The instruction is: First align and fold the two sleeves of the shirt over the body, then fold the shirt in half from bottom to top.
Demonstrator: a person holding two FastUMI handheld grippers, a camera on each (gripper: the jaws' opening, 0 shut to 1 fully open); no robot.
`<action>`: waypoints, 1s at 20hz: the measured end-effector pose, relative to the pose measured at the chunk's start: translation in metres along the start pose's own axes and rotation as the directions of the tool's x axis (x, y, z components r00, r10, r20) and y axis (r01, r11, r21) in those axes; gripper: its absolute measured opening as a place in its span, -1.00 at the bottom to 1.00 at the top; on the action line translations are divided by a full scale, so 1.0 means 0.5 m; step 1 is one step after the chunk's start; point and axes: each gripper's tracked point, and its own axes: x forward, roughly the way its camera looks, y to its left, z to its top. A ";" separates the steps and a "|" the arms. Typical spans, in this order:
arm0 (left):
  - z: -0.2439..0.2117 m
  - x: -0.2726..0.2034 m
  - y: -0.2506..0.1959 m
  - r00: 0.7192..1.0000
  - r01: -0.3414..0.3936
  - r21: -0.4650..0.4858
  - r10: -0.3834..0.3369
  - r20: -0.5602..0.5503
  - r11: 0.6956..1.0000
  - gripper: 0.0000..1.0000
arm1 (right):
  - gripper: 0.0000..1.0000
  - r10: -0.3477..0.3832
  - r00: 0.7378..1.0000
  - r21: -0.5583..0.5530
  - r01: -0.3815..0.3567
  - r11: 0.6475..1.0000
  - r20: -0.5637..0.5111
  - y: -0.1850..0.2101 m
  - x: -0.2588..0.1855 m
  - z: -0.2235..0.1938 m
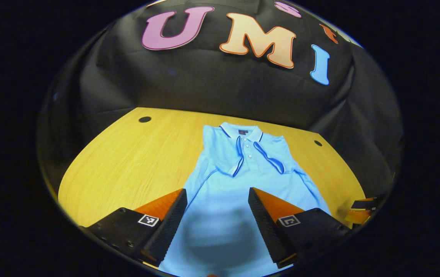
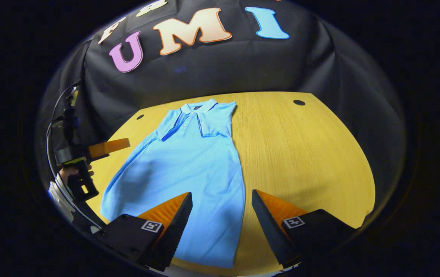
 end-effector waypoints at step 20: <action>-0.333 -0.195 0.076 0.990 -0.050 0.044 0.055 -0.127 0.998 0.94 | 0.97 -0.074 0.997 -0.131 0.070 0.989 -0.024 0.047 -0.072 -0.259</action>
